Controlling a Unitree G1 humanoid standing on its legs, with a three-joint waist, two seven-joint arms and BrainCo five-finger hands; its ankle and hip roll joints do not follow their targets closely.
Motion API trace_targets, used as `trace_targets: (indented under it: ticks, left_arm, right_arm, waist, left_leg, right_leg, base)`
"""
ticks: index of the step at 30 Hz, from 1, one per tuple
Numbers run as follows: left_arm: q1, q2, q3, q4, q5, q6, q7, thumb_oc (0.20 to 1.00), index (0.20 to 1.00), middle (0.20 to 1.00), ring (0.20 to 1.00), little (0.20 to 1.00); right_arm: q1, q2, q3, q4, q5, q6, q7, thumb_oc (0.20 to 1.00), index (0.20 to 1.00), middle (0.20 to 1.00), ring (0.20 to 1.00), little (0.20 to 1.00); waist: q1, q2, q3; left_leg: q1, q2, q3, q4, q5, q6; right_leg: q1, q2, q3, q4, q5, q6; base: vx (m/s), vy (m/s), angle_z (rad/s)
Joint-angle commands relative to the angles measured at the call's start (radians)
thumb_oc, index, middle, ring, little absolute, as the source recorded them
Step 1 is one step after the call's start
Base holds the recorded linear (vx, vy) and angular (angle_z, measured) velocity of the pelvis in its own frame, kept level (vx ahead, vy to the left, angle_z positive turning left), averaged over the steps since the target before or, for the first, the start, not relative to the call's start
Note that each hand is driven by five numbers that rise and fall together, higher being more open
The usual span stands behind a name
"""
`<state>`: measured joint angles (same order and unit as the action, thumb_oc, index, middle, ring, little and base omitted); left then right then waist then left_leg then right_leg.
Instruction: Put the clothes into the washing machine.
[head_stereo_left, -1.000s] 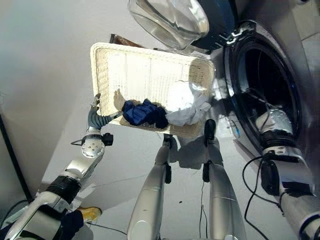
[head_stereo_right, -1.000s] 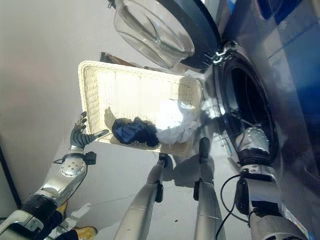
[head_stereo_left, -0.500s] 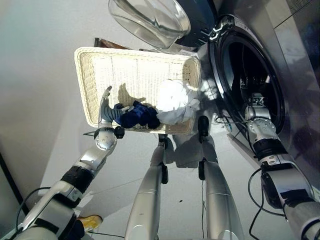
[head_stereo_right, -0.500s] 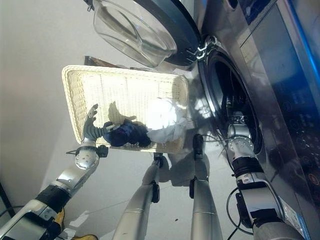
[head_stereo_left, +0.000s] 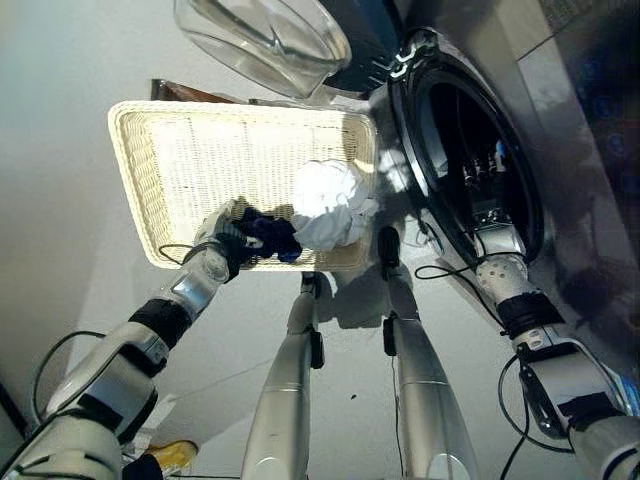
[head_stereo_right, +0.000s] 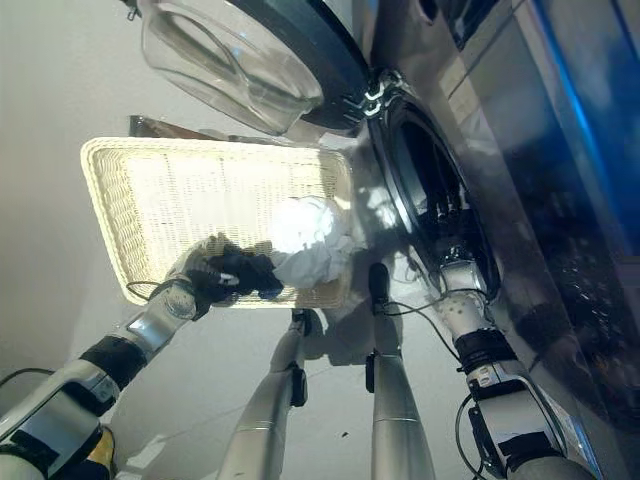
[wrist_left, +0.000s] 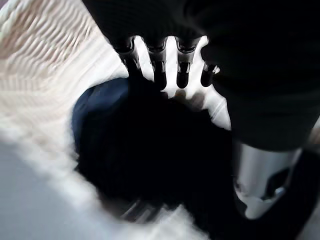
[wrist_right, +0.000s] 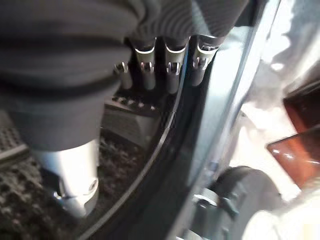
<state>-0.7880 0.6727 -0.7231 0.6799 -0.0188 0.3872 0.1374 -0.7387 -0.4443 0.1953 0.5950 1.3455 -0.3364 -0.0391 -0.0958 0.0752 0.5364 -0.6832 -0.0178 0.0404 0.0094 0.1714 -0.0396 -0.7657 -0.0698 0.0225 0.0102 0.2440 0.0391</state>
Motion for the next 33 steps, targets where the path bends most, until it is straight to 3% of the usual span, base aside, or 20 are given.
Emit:
trace_targets:
  ticks: [1, 4, 6, 7, 8, 11, 12, 15, 16, 17, 19, 20, 21, 23, 25, 26, 27, 33]
  left_arm:
    - [-0.012, 0.034, -0.014, 0.049, 0.056, 0.082, -0.184, 1.0, 1.0, 1.0, 1.0, 1.0]
    - [-0.049, 0.011, -0.058, 0.093, 0.071, 0.131, -0.312, 1.0, 1.0, 1.0, 1.0, 1.0]
    - [-0.055, 0.003, -0.06, 0.105, 0.111, 0.14, -0.33, 1.0, 1.0, 1.0, 1.0, 1.0]
    - [-0.066, 0.0, -0.081, 0.114, 0.154, 0.152, -0.356, 0.953, 0.953, 0.953, 0.953, 0.953]
    - [-0.078, -0.003, -0.096, 0.13, 0.218, 0.17, -0.383, 0.611, 0.611, 0.611, 0.611, 0.611]
    - [-0.1, 0.0, -0.14, 0.153, 0.363, 0.2, -0.463, 0.25, 0.25, 0.25, 0.25, 0.25]
    - [-0.105, 0.002, -0.151, 0.156, 0.405, 0.205, -0.462, 0.2, 0.2, 0.2, 0.2, 0.2]
    - [-0.117, 0.002, -0.169, 0.156, 0.493, 0.215, -0.385, 0.2, 0.2, 0.2, 0.2, 0.2]
    - [-0.127, 0.0, -0.171, 0.15, 0.496, 0.22, -0.298, 0.2, 0.2, 0.2, 0.2, 0.2]
    - [-0.127, 0.0, -0.172, 0.151, 0.488, 0.217, -0.277, 0.2, 0.2, 0.2, 0.2, 0.2]
    - [-0.126, -0.013, -0.153, 0.149, 0.397, 0.184, -0.118, 0.2, 0.2, 0.2, 0.2, 0.2]
    - [-0.109, -0.028, -0.111, 0.144, 0.353, 0.134, 0.001, 0.2, 0.2, 0.2, 0.2, 0.2]
    - [-0.106, -0.03, -0.105, 0.144, 0.339, 0.121, 0.023, 0.2, 0.2, 0.2, 0.2, 0.2]
    - [-0.063, -0.046, -0.026, 0.132, 0.27, 0.013, 0.161, 0.2, 0.2, 0.2, 0.2, 0.2]
    - [-0.044, -0.05, 0.003, 0.117, 0.24, -0.03, 0.21, 0.2, 0.2, 0.2, 0.2, 0.2]
    - [-0.006, -0.05, 0.065, 0.083, 0.202, -0.105, 0.273, 0.2, 0.2, 0.2, 0.2, 0.2]
    - [0.006, -0.047, 0.087, 0.065, 0.184, -0.13, 0.291, 0.2, 0.2, 0.2, 0.2, 0.2]
    - [0.076, -0.017, 0.189, -0.056, 0.123, -0.198, 0.38, 0.2, 0.2, 0.2, 0.2, 0.2]
  right_arm:
    - [0.033, -0.041, 0.003, -0.066, -0.036, -0.014, 0.033, 1.0, 1.0, 1.0, 1.0, 1.0]
    - [0.027, -0.03, 0.033, -0.059, -0.092, -0.017, 0.033, 1.0, 1.0, 1.0, 1.0, 1.0]
    - [0.024, -0.024, 0.038, -0.059, -0.107, -0.015, 0.026, 1.0, 1.0, 1.0, 1.0, 1.0]
    - [0.018, -0.017, 0.043, -0.058, -0.128, -0.011, 0.015, 1.0, 1.0, 1.0, 1.0, 1.0]
    - [0.011, -0.015, 0.051, -0.058, -0.14, -0.008, 0.009, 1.0, 1.0, 1.0, 1.0, 1.0]
    - [0.005, -0.015, 0.071, -0.068, -0.161, -0.011, -0.002, 1.0, 1.0, 1.0, 1.0, 1.0]
    - [0.006, -0.014, 0.076, -0.073, -0.16, -0.009, -0.002, 1.0, 1.0, 1.0, 1.0, 1.0]
    - [0.01, -0.006, 0.09, -0.089, -0.177, -0.007, -0.005, 1.0, 1.0, 1.0, 1.0, 1.0]
    - [0.016, -0.001, 0.107, -0.108, -0.212, -0.009, -0.006, 1.0, 1.0, 1.0, 1.0, 1.0]
    - [0.018, 0.0, 0.109, -0.111, -0.221, -0.008, -0.006, 1.0, 1.0, 1.0, 1.0, 1.0]
    - [0.029, 0.006, 0.139, -0.144, -0.296, -0.012, -0.01, 1.0, 1.0, 1.0, 1.0, 1.0]
    - [0.046, 0.005, 0.162, -0.189, -0.377, 0.004, -0.016, 1.0, 1.0, 1.0, 1.0, 1.0]
    - [0.049, 0.005, 0.164, -0.194, -0.391, 0.005, -0.017, 1.0, 1.0, 1.0, 1.0, 1.0]
    - [0.071, -0.01, 0.198, -0.241, -0.539, 0.019, -0.005, 1.0, 1.0, 1.0, 1.0, 1.0]
    - [0.079, -0.02, 0.211, -0.259, -0.582, 0.026, 0.002, 1.0, 1.0, 1.0, 1.0, 1.0]
    - [0.094, -0.035, 0.223, -0.293, -0.654, 0.052, 0.018, 1.0, 1.0, 1.0, 1.0, 1.0]
    - [0.094, -0.042, 0.228, -0.304, -0.682, 0.063, 0.021, 1.0, 1.0, 1.0, 1.0, 1.0]
    - [0.105, -0.049, 0.252, -0.355, -0.704, 0.153, 0.101, 1.0, 1.0, 1.0, 1.0, 1.0]
  waist:
    - [0.007, -0.002, -0.016]
    - [-0.005, -0.002, -0.016]
    - [-0.006, -0.002, -0.016]
    - [-0.007, -0.002, -0.016]
    - [-0.008, -0.004, -0.016]
    - [-0.01, -0.011, -0.016]
    - [-0.01, -0.013, -0.016]
    - [-0.01, -0.019, -0.016]
    - [-0.012, -0.024, -0.016]
    - [-0.012, -0.025, -0.016]
    - [-0.013, -0.031, -0.016]
    - [-0.011, -0.036, -0.016]
    - [-0.012, -0.037, -0.016]
    - [-0.008, -0.042, -0.016]
    - [-0.004, -0.045, -0.016]
    - [0.004, -0.046, -0.016]
    - [0.007, -0.046, -0.016]
    - [0.034, -0.042, -0.016]
  left_leg:
    - [-0.032, -0.011, 0.012, -0.005, 0.068, -0.001]
    - [-0.033, -0.008, 0.019, -0.009, 0.068, -0.004]
    - [-0.033, -0.009, 0.02, -0.01, 0.067, -0.004]
    - [-0.033, -0.009, 0.019, -0.01, 0.067, -0.004]
    - [-0.034, -0.009, 0.019, -0.011, 0.067, -0.004]
    - [-0.035, -0.007, 0.02, -0.012, 0.067, -0.007]
    - [-0.034, -0.007, 0.019, -0.014, 0.067, -0.007]
    - [-0.034, -0.007, 0.017, -0.018, 0.067, -0.006]
    - [-0.035, -0.005, 0.015, -0.02, 0.069, -0.006]
    - [-0.035, -0.005, 0.015, -0.021, 0.069, -0.006]
    - [-0.036, -0.003, 0.015, -0.02, 0.069, -0.007]
    - [-0.036, -0.004, 0.012, -0.019, 0.072, -0.006]
    - [-0.036, -0.004, 0.012, -0.019, 0.072, -0.006]
    - [-0.036, -0.005, 0.008, -0.016, 0.074, -0.005]
    - [-0.036, -0.006, 0.005, -0.013, 0.075, -0.006]
    - [-0.033, -0.008, -0.001, -0.009, 0.076, -0.005]
    - [-0.032, -0.01, -0.004, -0.006, 0.076, -0.005]
    - [-0.028, -0.019, -0.02, 0.003, 0.075, -0.002]
  right_leg:
    - [0.009, 0.055, -0.043, 0.061, -0.002, 0.026]
    - [0.006, 0.057, -0.033, 0.056, -0.001, 0.026]
    - [0.005, 0.057, -0.032, 0.055, 0.0, 0.026]
    - [0.005, 0.057, -0.031, 0.056, 0.0, 0.027]
    - [0.004, 0.057, -0.031, 0.056, 0.0, 0.027]
    - [0.006, 0.057, -0.029, 0.051, 0.001, 0.027]
    - [0.007, 0.058, -0.028, 0.049, 0.002, 0.027]
    - [0.006, 0.06, -0.026, 0.049, 0.002, 0.027]
    - [0.004, 0.062, -0.023, 0.049, 0.001, 0.027]
    - [0.004, 0.063, -0.023, 0.05, 0.001, 0.027]
    - [0.001, 0.063, -0.022, 0.053, -0.001, 0.027]
    - [0.001, 0.064, -0.021, 0.054, -0.001, 0.027]
    - [0.001, 0.065, -0.021, 0.054, -0.001, 0.027]
    - [0.003, 0.065, -0.025, 0.057, -0.003, 0.027]
    - [0.005, 0.064, -0.027, 0.058, -0.004, 0.027]
    - [0.01, 0.063, -0.031, 0.062, -0.008, 0.027]
    - [0.011, 0.062, -0.035, 0.064, -0.008, 0.027]
    - [0.02, 0.059, -0.052, 0.074, -0.016, 0.027]
  base:
    - [0.0, 0.057, -0.03]
    - [0.0, 0.06, -0.06]
    - [0.0, 0.029, -0.05]
    - [0.0, 0.009, -0.06]
    - [0.0, 0.01, -0.06]
    - [0.0, 0.002, -0.01]
    - [0.0, 0.0, 0.0]
    - [0.0, 0.0, 0.0]
    - [0.0, 0.0, 0.0]
    - [0.0, 0.0, 0.0]
    - [0.0, 0.0, 0.0]
    - [0.0, 0.0, 0.0]
    - [0.0, 0.0, 0.0]
    - [0.0, -0.015, -0.02]
    - [0.0, -0.021, 0.0]
    - [0.01, -0.048, 0.02]
    - [0.01, -0.05, 0.02]
    - [-0.01, -0.055, 0.05]
